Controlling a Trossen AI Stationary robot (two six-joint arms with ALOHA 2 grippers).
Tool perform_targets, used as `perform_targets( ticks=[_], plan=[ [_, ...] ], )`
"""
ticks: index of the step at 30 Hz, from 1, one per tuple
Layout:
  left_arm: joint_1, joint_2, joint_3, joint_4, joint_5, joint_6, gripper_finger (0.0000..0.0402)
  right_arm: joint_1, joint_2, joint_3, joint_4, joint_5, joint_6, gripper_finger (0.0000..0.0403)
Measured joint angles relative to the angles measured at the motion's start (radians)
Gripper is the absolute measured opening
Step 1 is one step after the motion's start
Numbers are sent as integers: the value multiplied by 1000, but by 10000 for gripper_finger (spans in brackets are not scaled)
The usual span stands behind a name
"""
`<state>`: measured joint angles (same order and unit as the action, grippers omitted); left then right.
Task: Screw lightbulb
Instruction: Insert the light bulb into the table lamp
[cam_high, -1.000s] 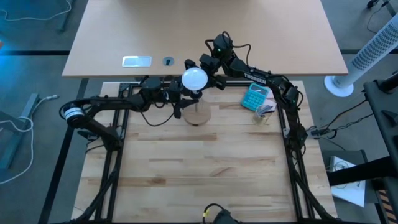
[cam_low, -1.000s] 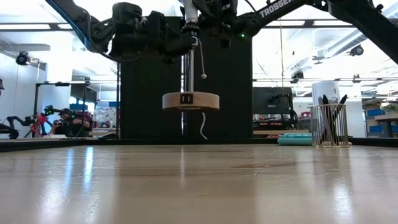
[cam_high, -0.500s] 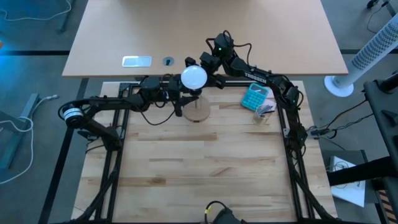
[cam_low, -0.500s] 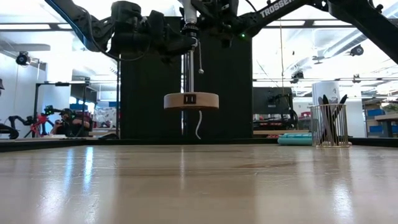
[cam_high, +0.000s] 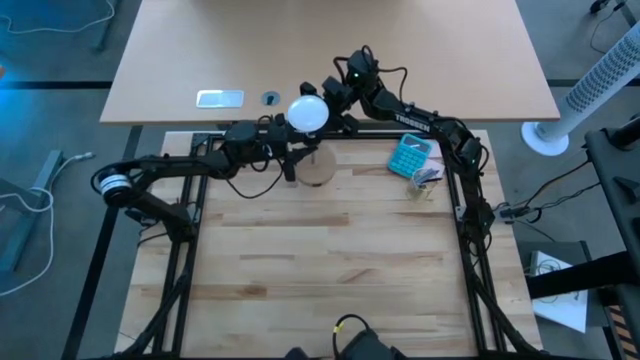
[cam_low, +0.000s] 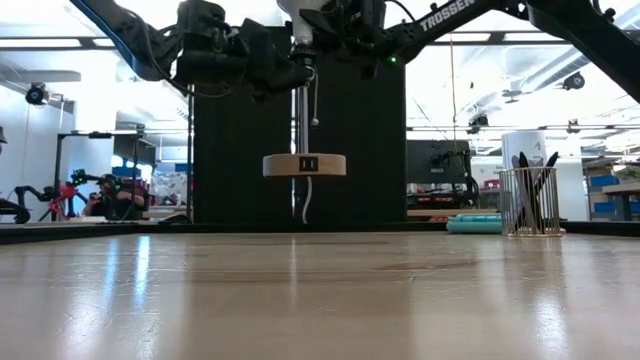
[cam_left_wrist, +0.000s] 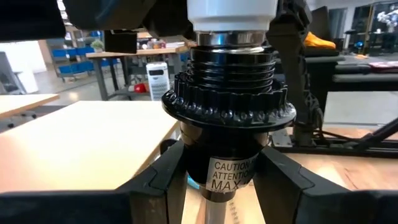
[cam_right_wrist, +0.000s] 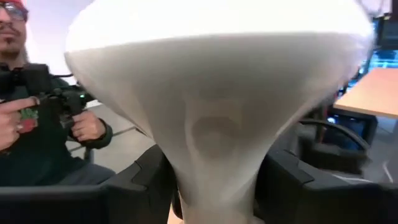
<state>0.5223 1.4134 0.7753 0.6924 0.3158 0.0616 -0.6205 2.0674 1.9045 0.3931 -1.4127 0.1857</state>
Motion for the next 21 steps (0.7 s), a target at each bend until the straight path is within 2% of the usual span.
perform_targets(
  ticks=[10,21],
  plan=[
    [2,-20,-2,-11,-81,21,140,0,0,0,-3,37,-32,171],
    [3,-23,-2,-21,-240,38,140,-4,-2,2,-147,186,-201,168]
  ],
)
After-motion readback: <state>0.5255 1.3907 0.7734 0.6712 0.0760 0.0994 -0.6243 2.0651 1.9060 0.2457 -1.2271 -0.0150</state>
